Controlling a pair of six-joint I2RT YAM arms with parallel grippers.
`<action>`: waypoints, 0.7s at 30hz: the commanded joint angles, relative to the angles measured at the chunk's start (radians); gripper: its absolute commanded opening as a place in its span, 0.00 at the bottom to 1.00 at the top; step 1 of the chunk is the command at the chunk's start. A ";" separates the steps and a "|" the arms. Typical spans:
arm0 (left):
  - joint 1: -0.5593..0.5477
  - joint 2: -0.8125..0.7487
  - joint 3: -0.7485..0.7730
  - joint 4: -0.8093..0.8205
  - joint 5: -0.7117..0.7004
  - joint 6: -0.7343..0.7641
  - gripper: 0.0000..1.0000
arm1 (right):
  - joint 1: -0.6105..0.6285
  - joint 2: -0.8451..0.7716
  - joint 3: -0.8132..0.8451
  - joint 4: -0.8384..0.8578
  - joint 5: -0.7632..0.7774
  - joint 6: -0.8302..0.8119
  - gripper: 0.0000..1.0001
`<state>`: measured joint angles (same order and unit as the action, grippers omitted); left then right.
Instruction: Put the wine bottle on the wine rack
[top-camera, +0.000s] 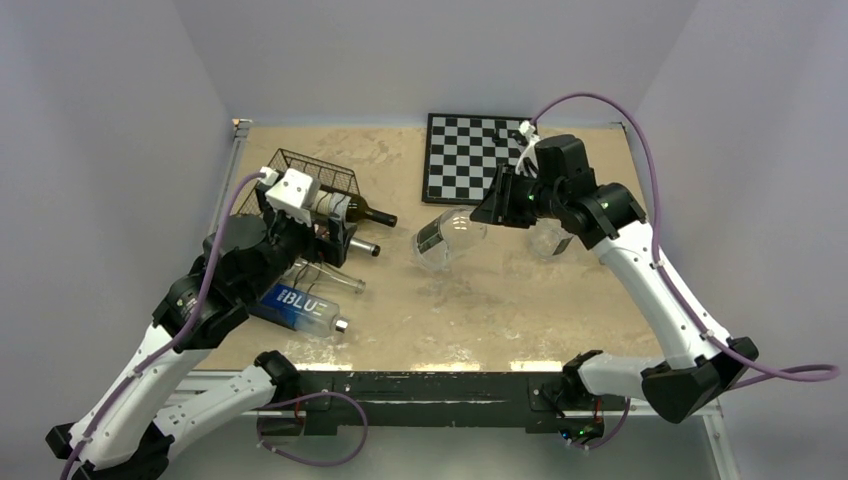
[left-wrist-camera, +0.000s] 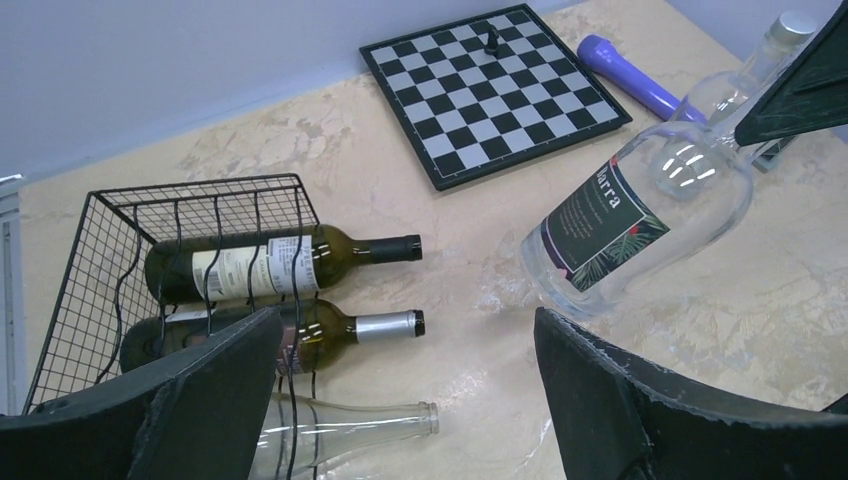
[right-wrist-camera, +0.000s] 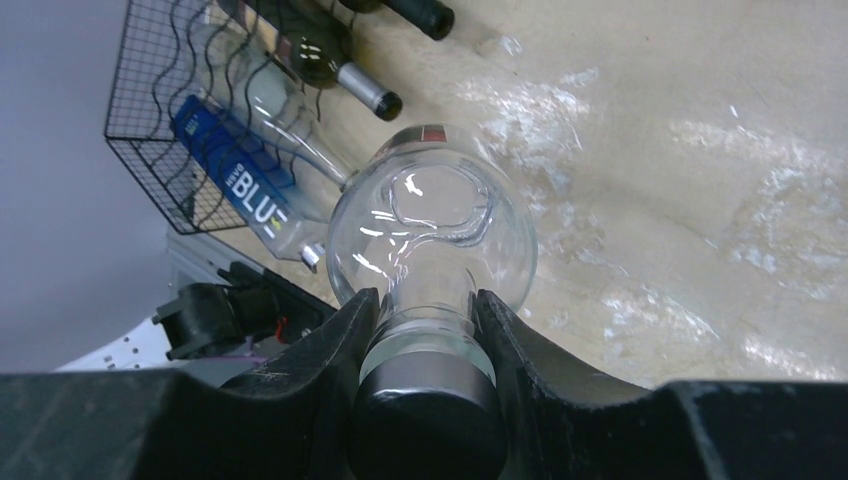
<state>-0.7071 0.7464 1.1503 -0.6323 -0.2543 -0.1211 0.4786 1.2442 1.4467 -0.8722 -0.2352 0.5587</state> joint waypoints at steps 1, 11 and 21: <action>0.004 -0.010 0.058 -0.015 -0.032 -0.014 0.99 | 0.002 -0.002 0.082 0.271 -0.126 0.099 0.00; 0.004 -0.027 0.096 -0.045 -0.072 -0.019 0.99 | 0.042 0.078 0.141 0.410 -0.112 0.158 0.00; 0.004 -0.034 0.142 -0.079 -0.096 -0.014 0.99 | 0.117 0.198 0.276 0.492 -0.094 0.190 0.00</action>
<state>-0.7071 0.7200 1.2446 -0.7021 -0.3248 -0.1207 0.5713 1.4525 1.5692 -0.6487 -0.2749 0.6647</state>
